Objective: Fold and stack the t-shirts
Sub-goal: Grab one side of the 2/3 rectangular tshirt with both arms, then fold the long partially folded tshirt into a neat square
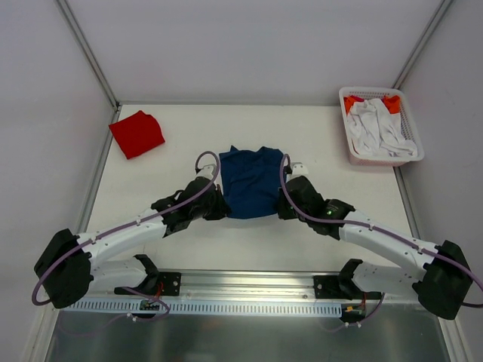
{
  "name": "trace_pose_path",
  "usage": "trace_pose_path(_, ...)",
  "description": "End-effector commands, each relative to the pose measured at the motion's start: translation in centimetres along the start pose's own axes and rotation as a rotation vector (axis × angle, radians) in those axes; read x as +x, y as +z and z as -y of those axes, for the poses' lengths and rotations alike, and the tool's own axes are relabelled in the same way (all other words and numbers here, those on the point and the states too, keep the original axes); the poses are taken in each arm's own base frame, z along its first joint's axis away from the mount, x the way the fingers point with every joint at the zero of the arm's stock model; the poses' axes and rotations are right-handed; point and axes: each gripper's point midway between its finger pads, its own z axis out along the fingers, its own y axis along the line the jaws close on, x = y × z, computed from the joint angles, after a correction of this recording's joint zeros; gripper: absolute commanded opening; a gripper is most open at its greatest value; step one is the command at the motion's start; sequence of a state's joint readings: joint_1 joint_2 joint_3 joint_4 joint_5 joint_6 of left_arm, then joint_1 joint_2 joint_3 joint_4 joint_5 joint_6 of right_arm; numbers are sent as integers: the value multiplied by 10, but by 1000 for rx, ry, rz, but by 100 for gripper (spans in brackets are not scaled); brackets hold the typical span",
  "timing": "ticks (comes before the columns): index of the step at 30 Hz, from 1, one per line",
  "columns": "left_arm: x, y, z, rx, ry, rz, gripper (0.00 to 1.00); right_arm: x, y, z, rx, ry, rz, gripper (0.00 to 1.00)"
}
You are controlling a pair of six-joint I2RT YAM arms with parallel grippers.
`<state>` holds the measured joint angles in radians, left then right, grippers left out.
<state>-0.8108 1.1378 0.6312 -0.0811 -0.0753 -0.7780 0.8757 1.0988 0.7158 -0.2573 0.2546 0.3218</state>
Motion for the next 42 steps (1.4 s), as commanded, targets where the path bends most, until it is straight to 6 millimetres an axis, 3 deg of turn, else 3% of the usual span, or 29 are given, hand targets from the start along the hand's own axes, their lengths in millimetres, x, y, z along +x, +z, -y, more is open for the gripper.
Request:
trace_pose_path(1,-17,-7,1,-42,6,47,0,-32,-13,1,53,-12,76,0)
trace_pose_path(7,-42,-5,15,-57,48,87,0,-57,-8,-5,90,-68,108,0)
trace_pose_path(11,-67,-4,26,-63,69,130,0,-85,-9,-12,108,-99,159,0)
trace_pose_path(18,-108,-7,28,-79,105,199,0,-119,-6,-11,145,-149,208,0)
trace_pose_path(26,-156,-5,21,-112,129,260,0,-161,7,6,194,-154,249,0)
trace_pose_path(33,-182,19,11,-149,138,247,0,-190,40,31,224,-135,233,0)
trace_pose_path(42,-202,73,-4,-177,130,188,0,-205,100,46,203,-108,164,0)
